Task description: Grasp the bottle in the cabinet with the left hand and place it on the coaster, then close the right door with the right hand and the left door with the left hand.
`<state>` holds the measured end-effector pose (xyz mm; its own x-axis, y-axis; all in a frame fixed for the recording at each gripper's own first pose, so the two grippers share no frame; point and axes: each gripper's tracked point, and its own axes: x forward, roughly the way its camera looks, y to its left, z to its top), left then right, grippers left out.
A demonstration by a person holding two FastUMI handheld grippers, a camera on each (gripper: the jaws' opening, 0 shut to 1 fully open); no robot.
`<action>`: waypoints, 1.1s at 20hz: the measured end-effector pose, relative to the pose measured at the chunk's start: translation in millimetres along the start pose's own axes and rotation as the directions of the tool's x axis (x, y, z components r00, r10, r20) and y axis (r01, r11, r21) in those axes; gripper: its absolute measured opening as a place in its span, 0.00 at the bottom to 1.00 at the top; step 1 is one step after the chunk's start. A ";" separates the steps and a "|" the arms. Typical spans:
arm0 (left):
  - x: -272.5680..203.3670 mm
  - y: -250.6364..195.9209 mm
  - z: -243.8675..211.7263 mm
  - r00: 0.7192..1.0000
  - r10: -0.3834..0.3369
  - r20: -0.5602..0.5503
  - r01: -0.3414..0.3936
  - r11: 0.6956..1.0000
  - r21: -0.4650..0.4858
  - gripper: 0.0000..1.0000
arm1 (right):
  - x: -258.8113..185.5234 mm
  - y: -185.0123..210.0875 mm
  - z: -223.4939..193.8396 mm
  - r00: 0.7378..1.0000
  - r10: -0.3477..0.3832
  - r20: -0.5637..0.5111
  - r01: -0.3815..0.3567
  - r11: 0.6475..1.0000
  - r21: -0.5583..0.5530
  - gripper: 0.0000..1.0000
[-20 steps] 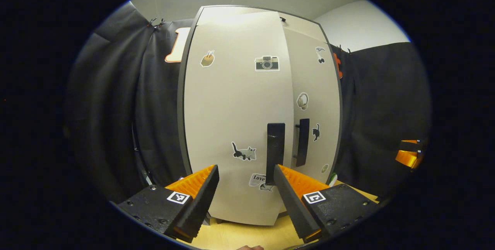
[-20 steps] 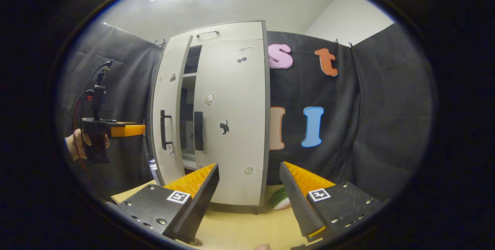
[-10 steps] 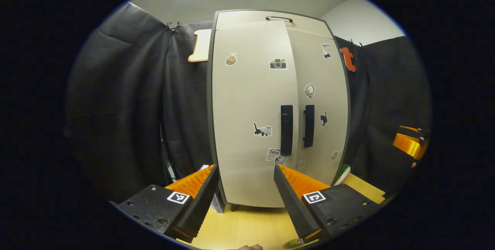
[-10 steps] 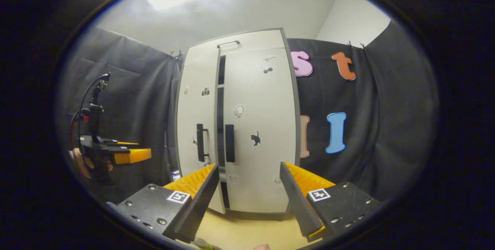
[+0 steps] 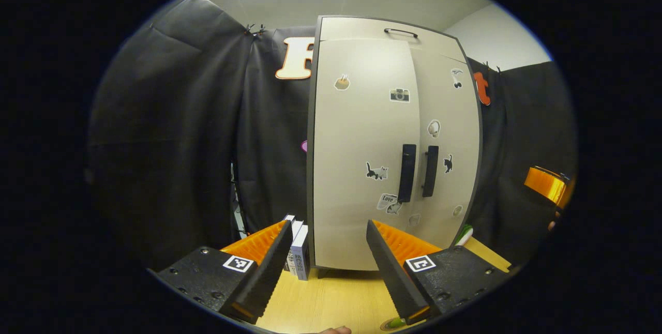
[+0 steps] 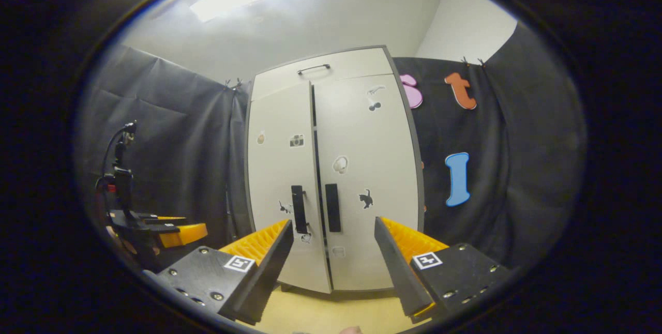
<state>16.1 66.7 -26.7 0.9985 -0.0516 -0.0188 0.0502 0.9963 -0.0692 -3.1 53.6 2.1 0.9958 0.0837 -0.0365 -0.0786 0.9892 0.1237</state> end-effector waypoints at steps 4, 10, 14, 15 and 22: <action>9.8 1.2 -15.4 0.997 -0.060 -0.040 0.059 0.998 -0.018 0.94 | 5.6 10.7 -11.6 0.999 -0.040 -0.035 0.040 0.999 -0.005 0.95; 12.4 4.0 -23.5 0.992 -0.116 -0.042 0.116 0.993 -0.013 0.94 | 1.7 20.6 -21.1 0.995 -0.089 -0.051 0.085 0.993 -0.080 0.95; 8.7 4.3 -18.4 0.988 -0.151 -0.033 0.148 0.986 -0.070 0.94 | 1.8 22.8 -20.9 0.995 -0.094 -0.046 0.088 0.990 -0.110 0.93; 6.0 2.7 -15.0 0.986 -0.164 -0.025 0.160 0.981 -0.105 0.94 | 1.9 22.4 -21.7 0.995 -0.094 -0.042 0.088 0.989 -0.120 0.92; 6.4 0.8 -0.8 0.992 -0.128 0.008 0.129 0.990 -0.051 0.94 | 0.1 21.5 -10.5 0.997 -0.074 -0.010 0.071 0.982 -0.173 0.92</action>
<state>22.5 67.1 -27.6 0.9839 -0.1785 -0.0017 0.1770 0.9767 -0.1217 -5.2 76.1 -5.7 0.9984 0.0112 -0.0551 -0.0141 0.9985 -0.0524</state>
